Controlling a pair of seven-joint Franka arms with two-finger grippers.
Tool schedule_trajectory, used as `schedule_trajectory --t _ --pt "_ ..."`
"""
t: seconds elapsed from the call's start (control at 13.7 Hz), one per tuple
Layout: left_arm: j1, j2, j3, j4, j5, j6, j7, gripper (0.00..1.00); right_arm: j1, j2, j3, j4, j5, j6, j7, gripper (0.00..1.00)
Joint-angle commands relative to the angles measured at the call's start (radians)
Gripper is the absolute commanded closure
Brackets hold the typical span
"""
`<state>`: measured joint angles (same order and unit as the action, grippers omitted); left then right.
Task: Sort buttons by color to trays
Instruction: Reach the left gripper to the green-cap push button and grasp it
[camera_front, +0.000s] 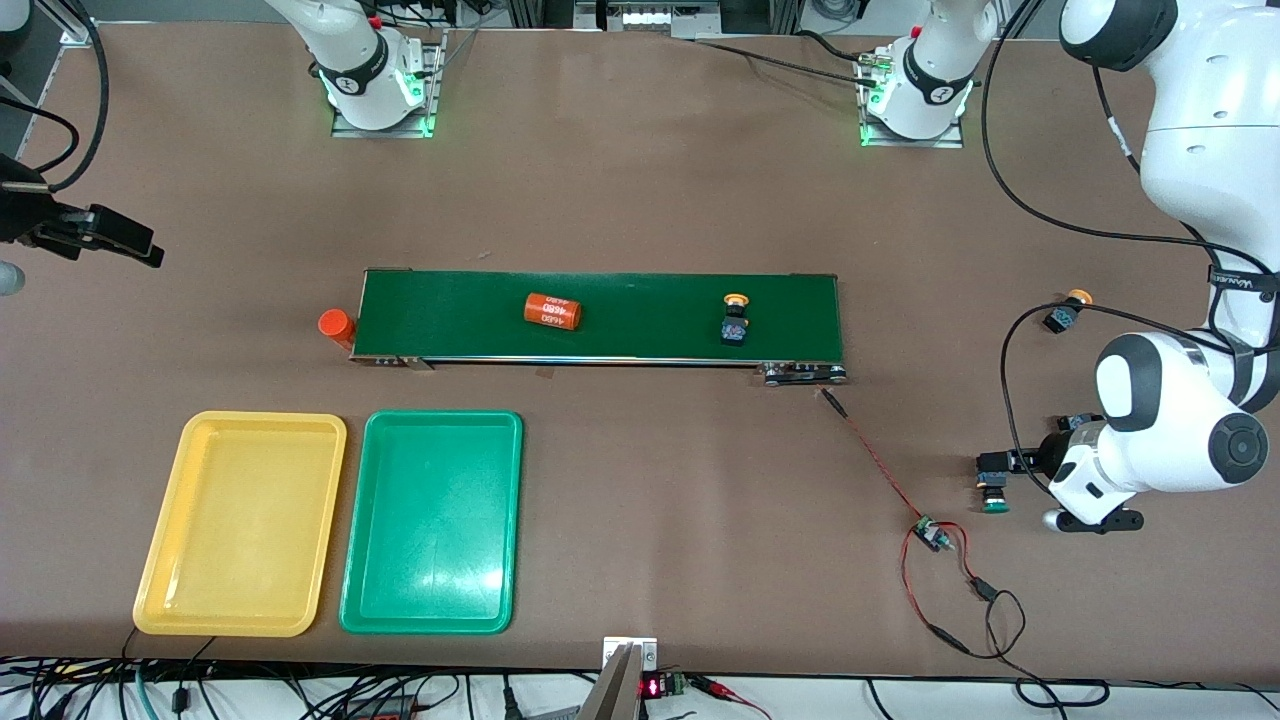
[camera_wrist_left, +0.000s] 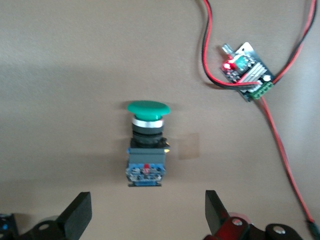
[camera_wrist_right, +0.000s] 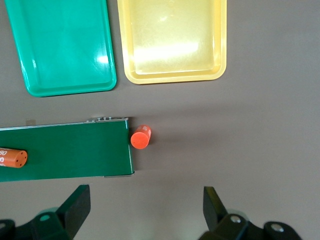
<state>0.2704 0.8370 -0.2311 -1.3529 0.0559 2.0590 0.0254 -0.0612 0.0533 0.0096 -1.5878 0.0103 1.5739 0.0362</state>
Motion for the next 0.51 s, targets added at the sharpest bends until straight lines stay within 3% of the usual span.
schedule_trajectory --t 0.0,0.44 --pt "-0.013 0.034 0.006 0.035 0.032 0.038 0.016 0.00 -0.003 0.008 0.004 0.011 0.016 0.024 0.007 0.00" --pt "-0.017 0.054 0.006 0.023 0.111 0.173 0.016 0.00 -0.009 0.010 -0.002 0.011 0.056 0.075 0.039 0.00"
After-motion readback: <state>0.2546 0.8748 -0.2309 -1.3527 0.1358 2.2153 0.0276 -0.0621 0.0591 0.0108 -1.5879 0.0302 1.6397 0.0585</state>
